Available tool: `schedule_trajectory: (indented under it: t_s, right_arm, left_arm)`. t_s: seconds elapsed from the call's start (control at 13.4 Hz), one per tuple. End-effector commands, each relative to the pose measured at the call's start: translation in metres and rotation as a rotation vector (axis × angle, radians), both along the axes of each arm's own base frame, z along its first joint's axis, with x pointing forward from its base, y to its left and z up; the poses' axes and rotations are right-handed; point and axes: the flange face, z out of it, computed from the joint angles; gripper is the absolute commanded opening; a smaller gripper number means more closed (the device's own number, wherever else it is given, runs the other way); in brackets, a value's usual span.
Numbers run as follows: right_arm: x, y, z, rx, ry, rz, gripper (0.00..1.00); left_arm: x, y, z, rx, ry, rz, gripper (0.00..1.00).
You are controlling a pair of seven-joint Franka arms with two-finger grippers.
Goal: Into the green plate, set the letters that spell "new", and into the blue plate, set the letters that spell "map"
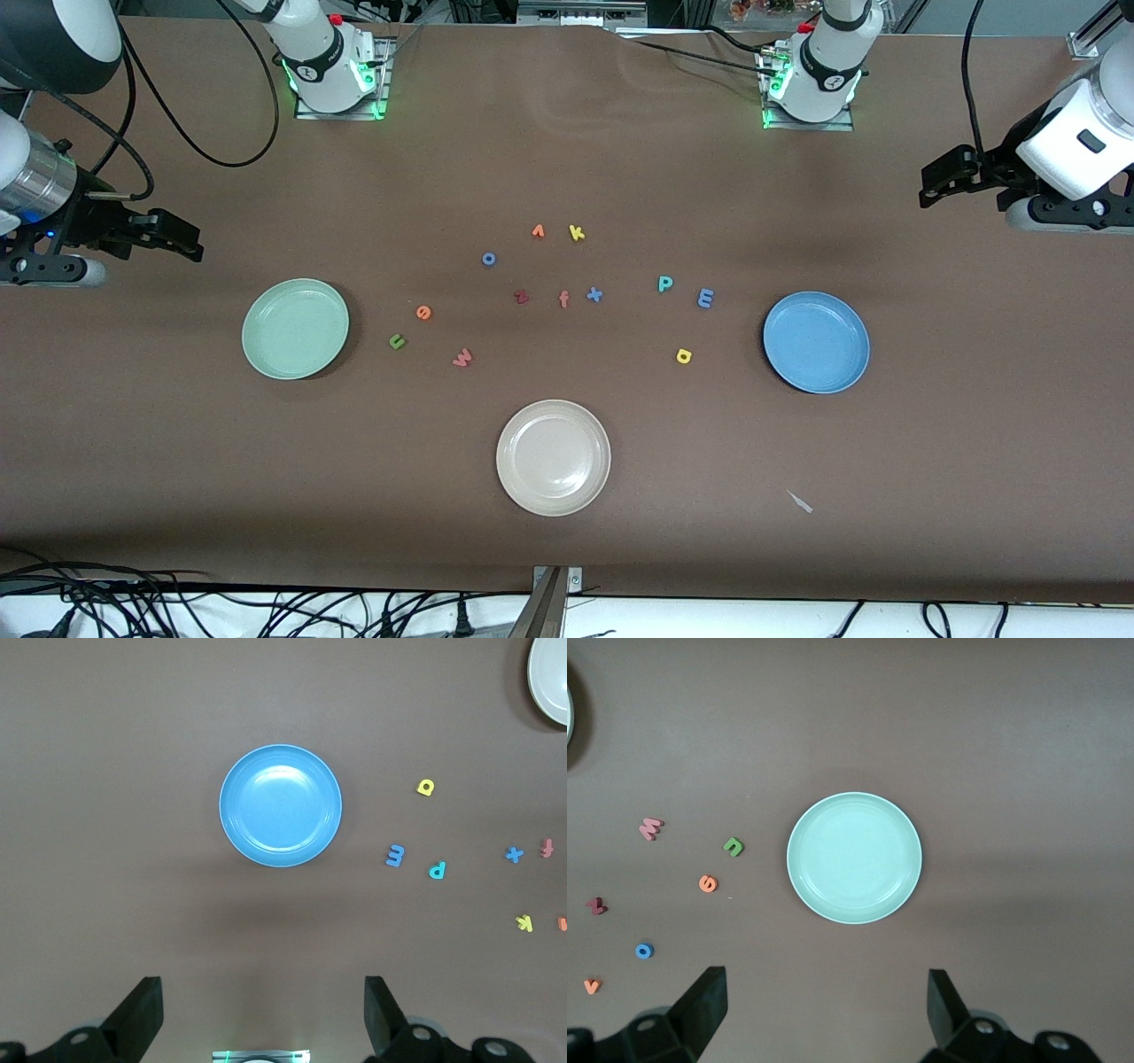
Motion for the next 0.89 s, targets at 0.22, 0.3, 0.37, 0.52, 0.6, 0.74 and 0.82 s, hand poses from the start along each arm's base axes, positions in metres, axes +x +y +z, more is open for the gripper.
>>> schedule_trajectory:
  t_s: [0.22, 0.3, 0.37, 0.52, 0.6, 0.74, 0.82]
  right_arm:
    - [-0.0008, -0.0018, 0.0022, -0.002, 0.004, 0.014, 1.00]
    - [-0.0008, -0.0019, 0.0022, -0.003, 0.004, 0.014, 1.00]
    - [-0.0008, -0.0018, 0.0022, -0.002, 0.004, 0.014, 1.00]
    - [-0.0008, -0.0019, 0.0022, -0.003, 0.004, 0.014, 1.00]
    - [-0.0008, -0.0018, 0.0022, -0.002, 0.004, 0.014, 1.00]
    - [-0.0006, -0.0019, 0.0024, -0.003, 0.003, 0.014, 1.00]
    - [-0.0006, -0.0019, 0.0024, -0.003, 0.003, 0.014, 1.00]
  left_arm:
    - [-0.0064, -0.0002, 0.0021, -0.019, -0.009, 0.013, 1.00]
    - [-0.0064, -0.0002, 0.0021, -0.019, -0.009, 0.013, 1.00]
    - [-0.0064, -0.0002, 0.0021, -0.019, -0.009, 0.011, 1.00]
    - [-0.0068, -0.0002, 0.0019, -0.019, -0.006, 0.010, 1.00]
    - [-0.0070, -0.0018, 0.0019, -0.019, -0.006, 0.008, 1.00]
    - [-0.0074, -0.0059, 0.0019, -0.019, -0.005, 0.002, 1.00]
    - [-0.0075, -0.0076, 0.0019, -0.019, -0.005, -0.001, 1.00]
